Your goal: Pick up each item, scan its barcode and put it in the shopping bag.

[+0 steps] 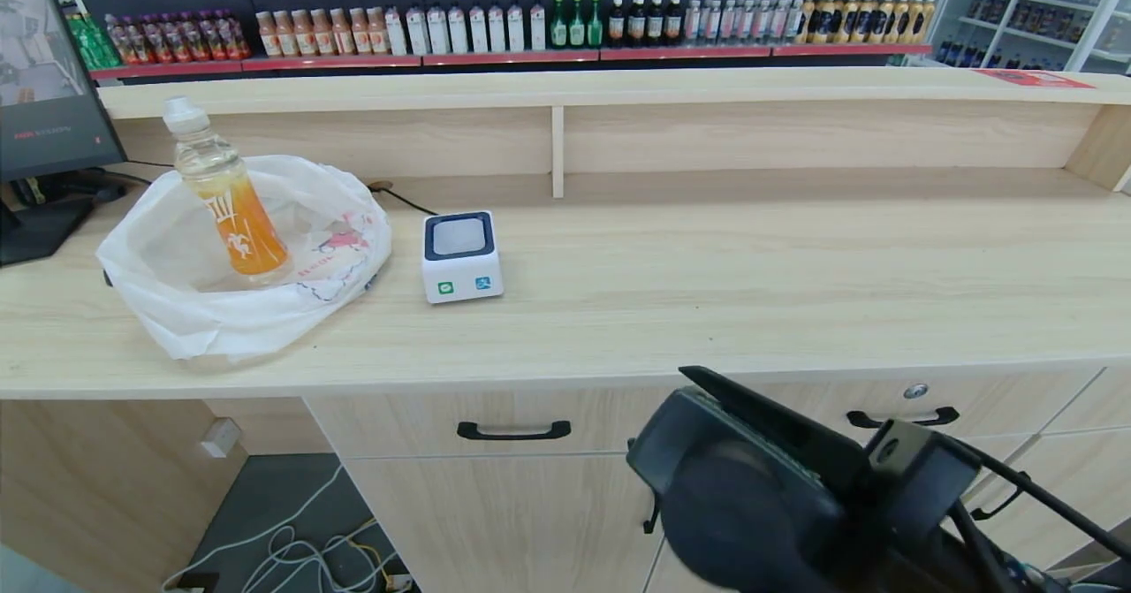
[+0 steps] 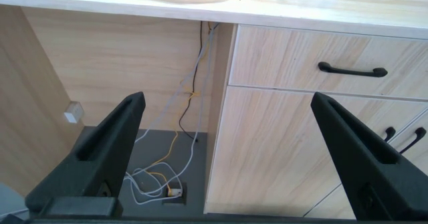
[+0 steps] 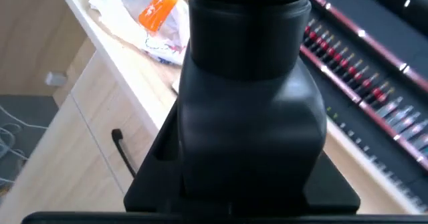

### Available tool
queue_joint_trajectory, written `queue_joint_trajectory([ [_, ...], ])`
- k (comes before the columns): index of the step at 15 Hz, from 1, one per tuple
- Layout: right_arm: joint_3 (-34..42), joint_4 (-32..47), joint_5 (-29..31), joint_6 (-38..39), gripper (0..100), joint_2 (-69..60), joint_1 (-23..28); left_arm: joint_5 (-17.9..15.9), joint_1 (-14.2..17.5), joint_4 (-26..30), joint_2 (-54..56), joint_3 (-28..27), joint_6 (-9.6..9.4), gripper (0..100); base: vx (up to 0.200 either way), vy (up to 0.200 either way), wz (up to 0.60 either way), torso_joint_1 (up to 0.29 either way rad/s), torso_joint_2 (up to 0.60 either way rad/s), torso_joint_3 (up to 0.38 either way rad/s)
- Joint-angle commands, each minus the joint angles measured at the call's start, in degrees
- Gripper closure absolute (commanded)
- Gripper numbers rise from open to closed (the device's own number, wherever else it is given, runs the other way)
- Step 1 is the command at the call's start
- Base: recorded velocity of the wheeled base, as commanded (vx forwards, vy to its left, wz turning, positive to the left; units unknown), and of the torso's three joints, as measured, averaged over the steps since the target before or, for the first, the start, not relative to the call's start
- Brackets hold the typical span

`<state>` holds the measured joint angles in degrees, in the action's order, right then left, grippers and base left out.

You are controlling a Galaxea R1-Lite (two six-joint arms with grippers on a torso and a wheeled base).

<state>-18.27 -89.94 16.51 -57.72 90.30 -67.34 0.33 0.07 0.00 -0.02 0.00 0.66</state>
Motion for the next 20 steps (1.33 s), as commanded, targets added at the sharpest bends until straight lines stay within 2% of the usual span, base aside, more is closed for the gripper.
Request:
queue_joint_trajectory([
  [1,-0.5,-0.1,1.6,-7.2,100,-0.1,-7.5,0.0,0.0,0.0,0.0,0.0,0.04,0,0.0,0.0,0.0,0.0,0.0,0.0],
  [3,-1.8,-0.1,4.0,-12.9,100,1.9,-13.3,0.0,0.0,0.0,0.0,0.0,0.04,0,0.0,0.0,0.0,0.0,0.0,0.0],
  [4,-2.4,-0.1,4.1,-16.8,100,1.9,-13.9,0.0,0.0,0.0,0.0,0.0,0.04,0,0.0,0.0,0.0,0.0,0.0,0.0],
  [7,-1.7,-0.1,3.8,-20.2,100,1.9,-13.8,0.0,0.0,0.0,0.0,0.0,0.04,0,0.0,0.0,0.0,0.0,0.0,0.0],
  [11,-0.6,0.3,3.6,-23.5,100,1.2,-10.7,0.0,-0.1,0.0,0.0,0.0,0.04,0,0.0,0.0,0.0,0.0,0.0,0.0],
  [13,-2.6,8.7,3.7,-23.4,100,-1.1,-9.8,0.0,-0.1,0.0,0.0,0.0,0.04,0,0.0,0.0,0.0,0.0,0.0,0.0],
  [15,-6.1,20.5,4.2,-23.8,100,-3.8,-9.2,0.0,-0.1,0.0,0.0,0.0,0.04,0,0.0,0.0,0.0,0.0,0.0,0.0],
  [17,-7.9,26.2,4.8,-23.8,100,-5.0,-9.2,0.0,-0.1,0.0,0.0,0.0,0.04,0,0.0,0.0,0.0,0.0,0.0,0.0],
  [20,-7.8,26.2,5.1,-25.2,100,-5.2,-9.2,0.0,-0.1,0.0,0.0,0.0,0.04,0,0.0,0.0,0.0,0.0,0.0,0.0],
])
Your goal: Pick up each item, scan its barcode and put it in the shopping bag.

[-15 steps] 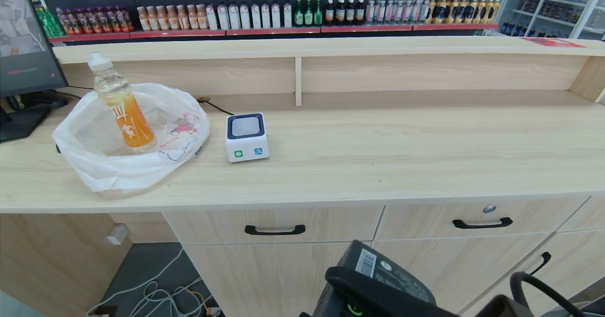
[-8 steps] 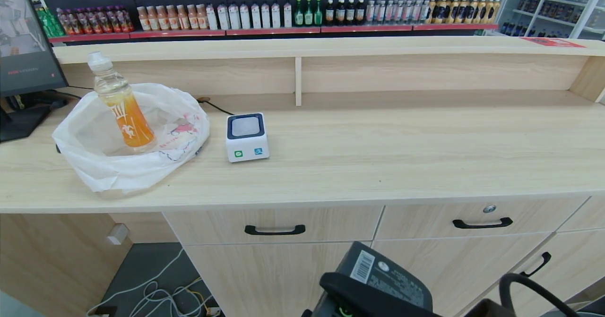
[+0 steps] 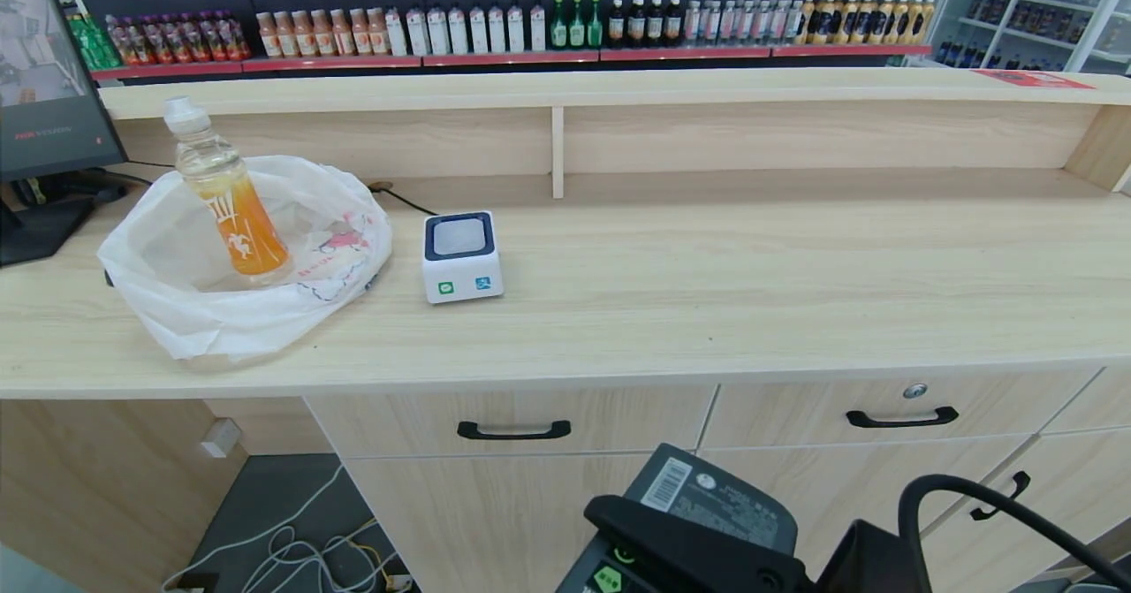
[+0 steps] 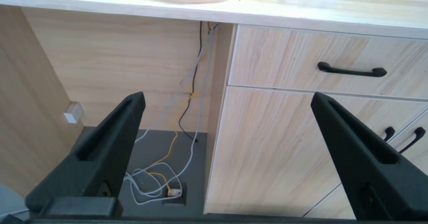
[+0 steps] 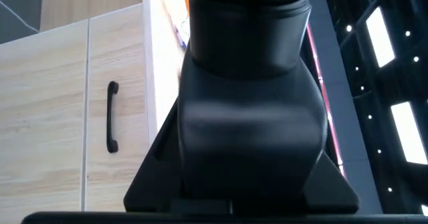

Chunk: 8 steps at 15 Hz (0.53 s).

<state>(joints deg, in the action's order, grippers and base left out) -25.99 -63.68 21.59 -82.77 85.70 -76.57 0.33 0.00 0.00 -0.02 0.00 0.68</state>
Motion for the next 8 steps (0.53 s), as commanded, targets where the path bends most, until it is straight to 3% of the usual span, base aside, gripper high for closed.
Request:
queue_joint_trajectory([
  [1,0.0,0.0,0.1,-0.2,100,-0.6,0.0,0.0,0.0,0.0,0.0,0.0,0.02,0,0.0,0.0,0.0,0.0,0.0,0.0],
  [8,0.2,-0.1,2.8,-0.8,100,-0.8,0.0,0.0,0.0,0.0,0.0,0.0,0.02,0,0.0,0.0,0.0,0.0,0.0,0.0],
])
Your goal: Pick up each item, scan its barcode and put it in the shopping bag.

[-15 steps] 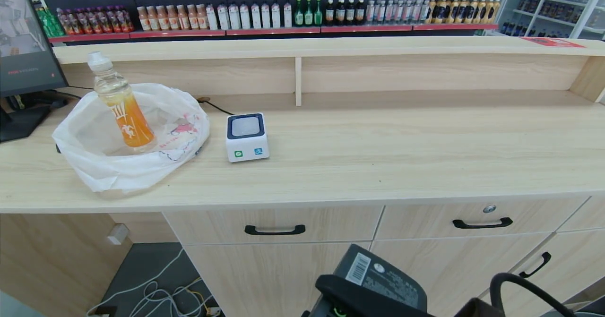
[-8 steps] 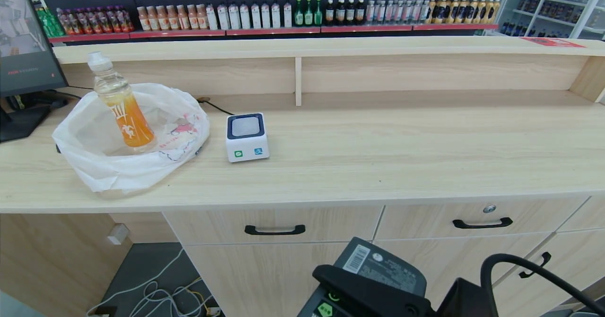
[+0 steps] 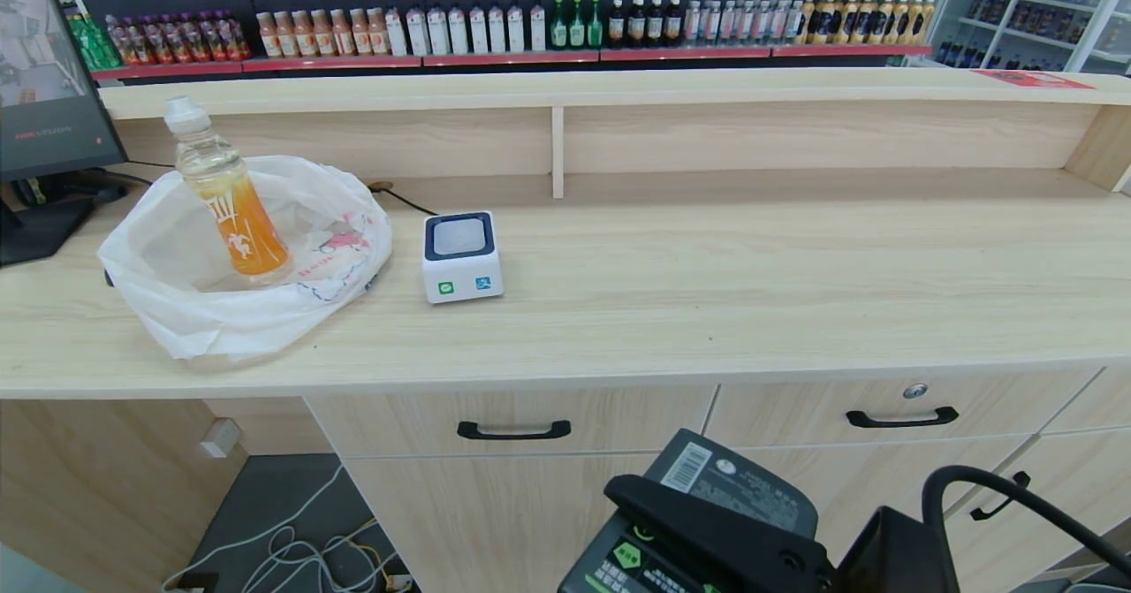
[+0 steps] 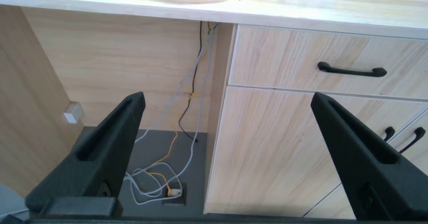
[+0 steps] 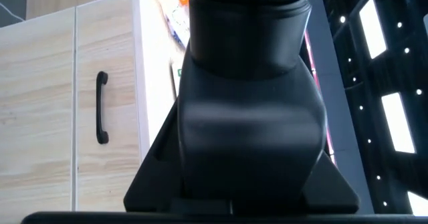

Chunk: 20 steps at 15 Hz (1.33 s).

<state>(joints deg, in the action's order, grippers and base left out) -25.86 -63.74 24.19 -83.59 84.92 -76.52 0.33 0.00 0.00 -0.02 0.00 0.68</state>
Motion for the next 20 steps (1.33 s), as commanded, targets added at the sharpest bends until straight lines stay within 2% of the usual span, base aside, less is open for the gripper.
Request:
queue_joint_trajectory([
  [1,0.0,-0.1,0.2,0.0,100,0.0,0.0,0.0,0.0,0.0,0.0,0.0,0.02,0,0.0,0.0,0.0,0.0,0.0,0.0],
  [10,0.0,-0.1,0.3,0.4,100,-0.1,0.0,0.0,0.0,0.0,0.0,0.0,0.02,0,0.0,0.0,0.0,0.0,0.0,0.0],
  [13,0.4,-1.5,0.9,3.4,100,0.2,-0.1,0.0,0.0,0.0,0.0,0.0,0.02,0,0.0,0.0,0.0,0.0,0.0,0.0],
  [15,2.1,-8.6,1.1,5.3,100,1.0,-0.1,0.0,0.0,0.0,0.0,0.0,0.02,0,0.0,0.0,0.0,0.0,0.0,0.0],
  [18,6.6,-21.6,5.8,11.2,100,4.0,-0.1,0.0,0.0,0.0,0.0,0.0,0.02,0,0.0,0.0,0.0,0.0,0.0,0.0],
  [20,7.4,-24.5,7.3,19.1,100,4.9,-0.1,0.0,0.0,0.0,0.0,0.0,0.02,0,0.0,0.0,0.0,0.0,0.0,0.0],
])
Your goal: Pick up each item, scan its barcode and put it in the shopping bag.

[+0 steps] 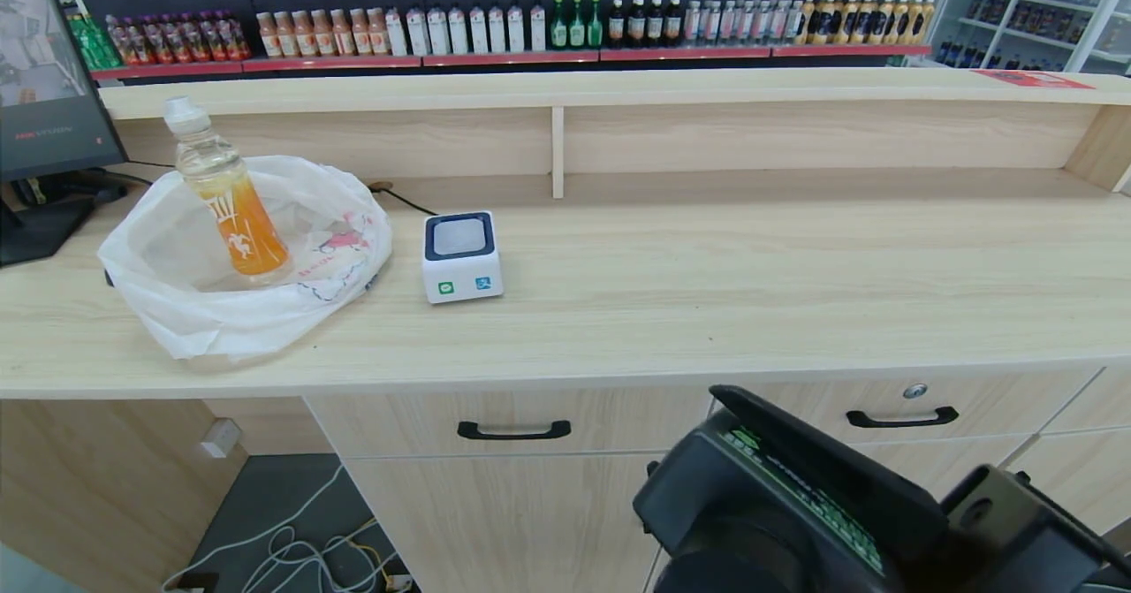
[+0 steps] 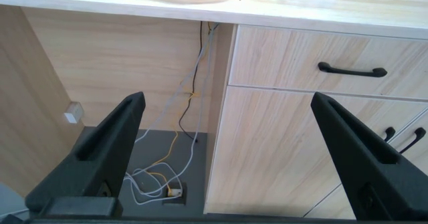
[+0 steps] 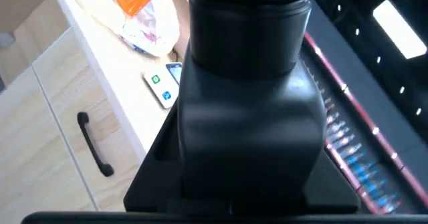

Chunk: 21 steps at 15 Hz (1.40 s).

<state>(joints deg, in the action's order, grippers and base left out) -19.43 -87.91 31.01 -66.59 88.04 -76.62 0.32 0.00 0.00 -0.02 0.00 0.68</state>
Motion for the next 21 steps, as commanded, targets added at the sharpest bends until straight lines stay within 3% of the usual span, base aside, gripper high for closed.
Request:
queue_joint_trajectory([
  [1,1.0,-0.3,0.5,5.8,100,1.8,0.0,0.0,0.0,0.0,0.0,0.0,0.02,0,0.0,0.0,0.0,0.0,0.0,0.0],
  [7,0.4,-0.8,6.4,31.9,100,1.9,-0.5,0.0,0.0,0.0,0.0,0.0,0.02,0,0.0,0.0,0.0,0.0,0.0,0.0],
  [12,-11.2,-2.1,4.6,50.6,100,6.6,6.1,0.0,0.0,0.0,0.0,0.0,0.02,0,0.0,0.0,0.0,0.0,0.0,0.0],
  [16,-15.1,-2.1,2.6,59.2,100,6.5,16.7,0.0,0.0,0.0,0.0,0.0,0.02,0,0.0,0.0,0.0,0.0,0.0,0.0],
  [21,-12.2,-2.1,-16.2,64.9,100,7.6,35.0,0.0,0.1,0.0,0.0,0.0,0.11,0,0.0,0.0,0.0,0.0,0.0,0.0],
])
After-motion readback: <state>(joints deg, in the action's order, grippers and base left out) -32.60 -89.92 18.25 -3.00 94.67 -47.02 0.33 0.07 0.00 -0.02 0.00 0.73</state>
